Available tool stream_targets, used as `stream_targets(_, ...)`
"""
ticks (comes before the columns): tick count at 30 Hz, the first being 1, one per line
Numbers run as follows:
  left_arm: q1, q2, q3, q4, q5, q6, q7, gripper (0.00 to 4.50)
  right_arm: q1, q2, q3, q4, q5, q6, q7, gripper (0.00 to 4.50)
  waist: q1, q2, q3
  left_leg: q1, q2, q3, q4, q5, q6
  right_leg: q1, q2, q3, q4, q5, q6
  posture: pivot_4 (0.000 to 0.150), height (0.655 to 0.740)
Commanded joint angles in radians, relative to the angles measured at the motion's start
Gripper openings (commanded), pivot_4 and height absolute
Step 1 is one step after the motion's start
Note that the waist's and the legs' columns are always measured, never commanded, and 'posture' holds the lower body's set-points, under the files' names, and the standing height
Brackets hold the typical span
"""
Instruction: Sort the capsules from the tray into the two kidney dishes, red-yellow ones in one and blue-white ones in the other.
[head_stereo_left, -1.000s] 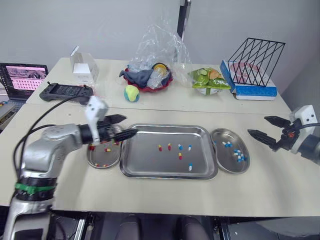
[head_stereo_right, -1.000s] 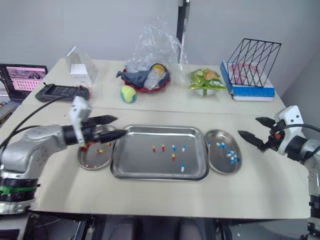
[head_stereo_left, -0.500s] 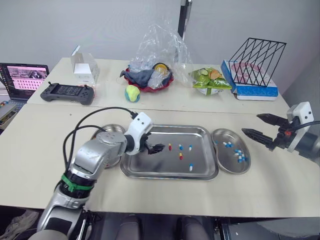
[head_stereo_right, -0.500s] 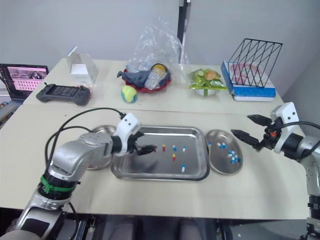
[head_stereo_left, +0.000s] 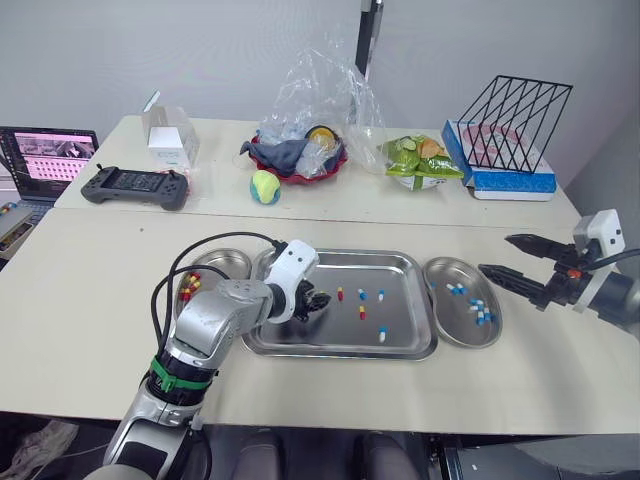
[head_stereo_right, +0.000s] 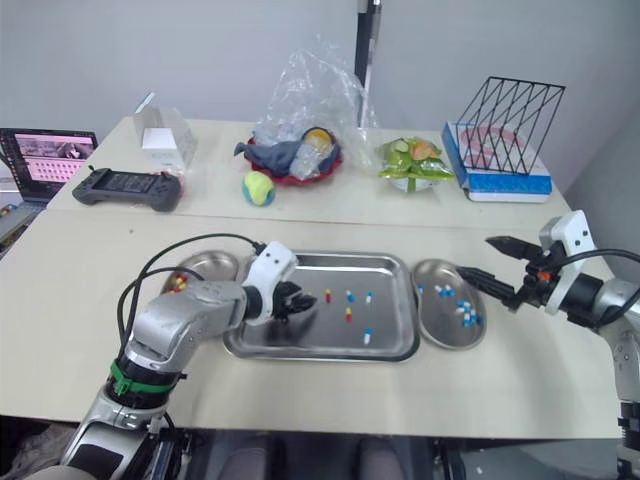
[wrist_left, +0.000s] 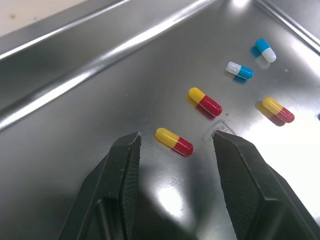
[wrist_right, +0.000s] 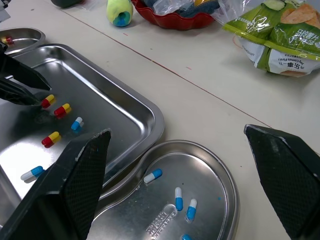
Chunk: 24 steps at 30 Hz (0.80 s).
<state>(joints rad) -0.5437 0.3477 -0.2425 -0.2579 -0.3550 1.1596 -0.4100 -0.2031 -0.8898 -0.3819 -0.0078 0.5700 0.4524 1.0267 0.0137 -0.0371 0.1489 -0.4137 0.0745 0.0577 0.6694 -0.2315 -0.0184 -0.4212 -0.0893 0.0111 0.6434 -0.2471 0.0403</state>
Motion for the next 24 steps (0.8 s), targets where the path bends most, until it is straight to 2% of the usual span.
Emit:
stream_targets(1,-0.003,-0.018,0.0,-0.002,0.018,-0.019,0.018,2.35,0.003,-0.024,-0.042,-0.025,0.01,-0.002,0.002,4.5,0.0,0.0,0.0,0.0,0.0,0.0,0.0,0.0,0.0,0.0,0.0,0.0,0.0,0.0,0.0,0.15,0.7334)
stream_targets(7,-0.007,-0.041,-0.055,0.018,0.059,-0.027,0.041,2.35,0.006,-0.017,-0.046,-0.026,0.014,-0.005,-0.005,4.5,0.001,0.0,0.0,0.0,0.0,0.0,0.0,0.0,0.0,0.0,0.0,0.0,0.0,0.0,0.0,0.15,0.7334)
stream_targets(10,-0.002,-0.028,-0.063,0.018,0.074,-0.031,0.041,1.67,0.022,-0.009,-0.047,-0.042,0.013,-0.006,-0.011,4.5,0.001,0.0,0.0,0.0,0.0,0.0,0.0,0.0,0.0,0.001,0.0,0.0,0.0,0.0,0.0,0.15,0.7334)
stream_targets(15,0.005,-0.015,-0.055,0.029,0.083,-0.04,0.033,0.03,0.046,-0.008,-0.047,-0.047,0.006,-0.005,-0.02,4.5,0.0,0.0,0.0,0.001,-0.001,0.0,0.0,0.0,0.0,0.001,0.0,0.001,0.0,0.0,0.001,0.15,0.7334)
stream_targets(24,-0.033,-0.014,0.004,-0.011,0.03,-0.002,-0.02,0.03,0.056,-0.002,-0.051,-0.06,0.021,-0.006,-0.028,4.5,-0.001,0.0,0.0,0.001,-0.002,-0.001,0.0,0.0,0.001,0.001,0.0,0.003,0.0,-0.001,0.002,0.15,0.7334)
